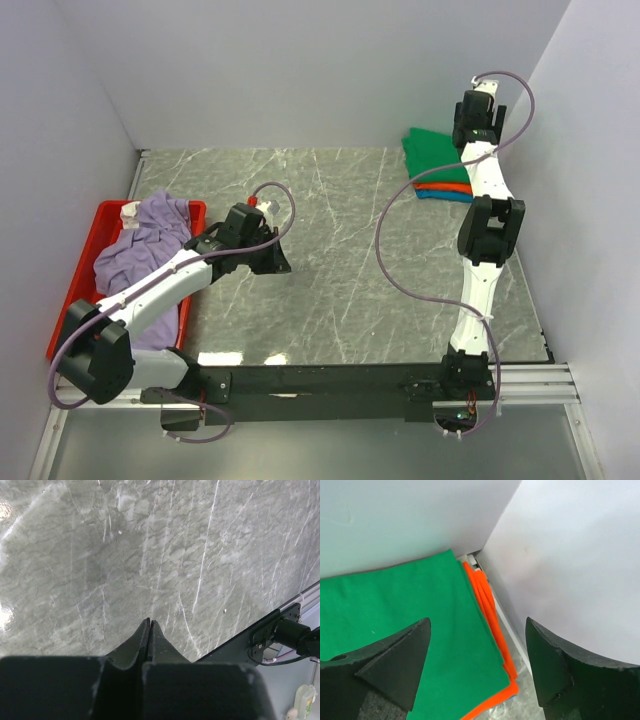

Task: Fold and stack the t-shirts
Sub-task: Neatly place the folded tshirt to the corner

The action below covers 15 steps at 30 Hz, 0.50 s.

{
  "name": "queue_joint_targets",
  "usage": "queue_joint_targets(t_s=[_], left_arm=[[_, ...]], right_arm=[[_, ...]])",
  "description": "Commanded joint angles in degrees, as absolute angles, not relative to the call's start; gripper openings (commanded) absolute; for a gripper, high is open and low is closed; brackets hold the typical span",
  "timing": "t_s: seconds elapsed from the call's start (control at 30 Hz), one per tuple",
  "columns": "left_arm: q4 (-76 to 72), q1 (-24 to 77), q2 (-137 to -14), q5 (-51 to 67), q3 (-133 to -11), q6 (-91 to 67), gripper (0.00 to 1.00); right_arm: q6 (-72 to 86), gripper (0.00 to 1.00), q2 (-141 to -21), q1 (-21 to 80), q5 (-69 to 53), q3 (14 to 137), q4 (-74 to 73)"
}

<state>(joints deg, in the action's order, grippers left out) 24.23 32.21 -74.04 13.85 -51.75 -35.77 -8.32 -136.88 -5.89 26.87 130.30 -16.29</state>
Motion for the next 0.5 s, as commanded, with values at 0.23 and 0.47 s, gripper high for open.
queue_joint_targets(t_s=[0.23,0.47], left_arm=[[23.3,32.0,-71.3,12.7,-53.0,-35.9,0.01],[23.7,31.8,-69.2,9.7,-53.5,-36.5,0.01]], right_arm=[[-1.9,0.85,-126.3,-2.5,25.7,124.6,-14.5],[7.2,0.86,-117.5,2.7,25.6,116.8,-19.3]])
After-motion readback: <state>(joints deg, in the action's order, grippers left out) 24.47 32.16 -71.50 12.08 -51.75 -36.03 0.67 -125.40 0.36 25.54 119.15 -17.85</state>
